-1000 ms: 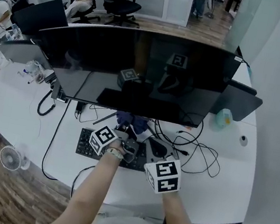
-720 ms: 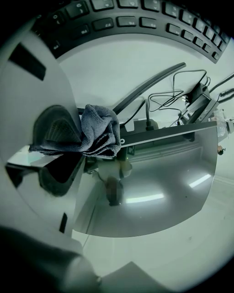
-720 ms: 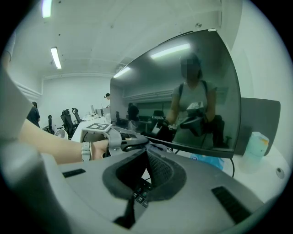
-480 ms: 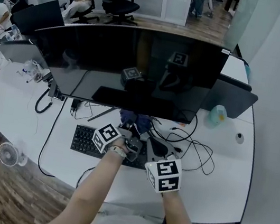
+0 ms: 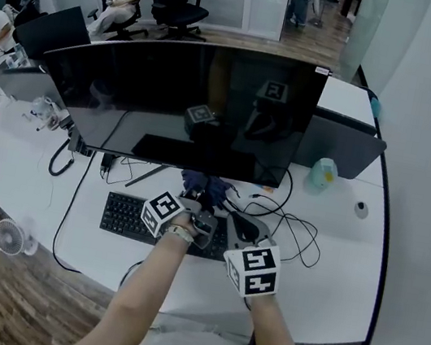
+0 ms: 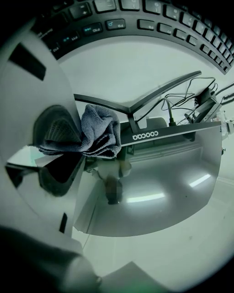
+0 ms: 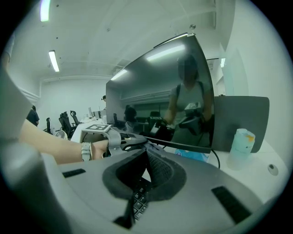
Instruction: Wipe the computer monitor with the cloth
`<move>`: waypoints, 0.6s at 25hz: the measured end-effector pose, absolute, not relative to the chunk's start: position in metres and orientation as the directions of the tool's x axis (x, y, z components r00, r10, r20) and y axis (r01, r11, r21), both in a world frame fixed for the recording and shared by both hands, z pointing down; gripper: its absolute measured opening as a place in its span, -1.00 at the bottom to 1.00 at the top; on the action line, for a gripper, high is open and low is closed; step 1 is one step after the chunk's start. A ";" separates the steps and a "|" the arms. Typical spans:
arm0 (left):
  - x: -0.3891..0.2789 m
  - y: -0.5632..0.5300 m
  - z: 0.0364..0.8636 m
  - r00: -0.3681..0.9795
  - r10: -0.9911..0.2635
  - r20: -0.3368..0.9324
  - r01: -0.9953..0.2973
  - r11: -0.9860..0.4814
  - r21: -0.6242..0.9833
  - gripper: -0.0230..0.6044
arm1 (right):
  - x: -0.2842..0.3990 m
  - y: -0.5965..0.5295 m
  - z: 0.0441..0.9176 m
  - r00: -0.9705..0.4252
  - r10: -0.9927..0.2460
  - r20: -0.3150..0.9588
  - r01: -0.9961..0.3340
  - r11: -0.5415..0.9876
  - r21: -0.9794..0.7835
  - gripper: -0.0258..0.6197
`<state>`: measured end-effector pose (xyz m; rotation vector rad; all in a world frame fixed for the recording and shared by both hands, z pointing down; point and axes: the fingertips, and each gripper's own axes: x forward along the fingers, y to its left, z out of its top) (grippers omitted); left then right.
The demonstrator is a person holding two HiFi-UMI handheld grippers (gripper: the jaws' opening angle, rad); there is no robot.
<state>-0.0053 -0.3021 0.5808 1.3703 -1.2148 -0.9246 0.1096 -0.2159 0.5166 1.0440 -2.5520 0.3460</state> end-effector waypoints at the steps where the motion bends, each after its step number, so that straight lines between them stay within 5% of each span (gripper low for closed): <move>1: -0.003 -0.302 0.580 0.188 -0.979 0.085 -0.177 0.052 0.983 -0.74 | 0.112 -0.216 0.516 -0.662 -0.624 0.415 -0.713 0.696 -0.090 -0.90; 15: 0.034 -0.308 0.579 0.194 -0.978 0.076 -0.180 0.041 0.983 -0.74 | 0.147 -0.219 0.519 -0.648 -0.642 0.411 -0.734 0.670 -0.111 -0.90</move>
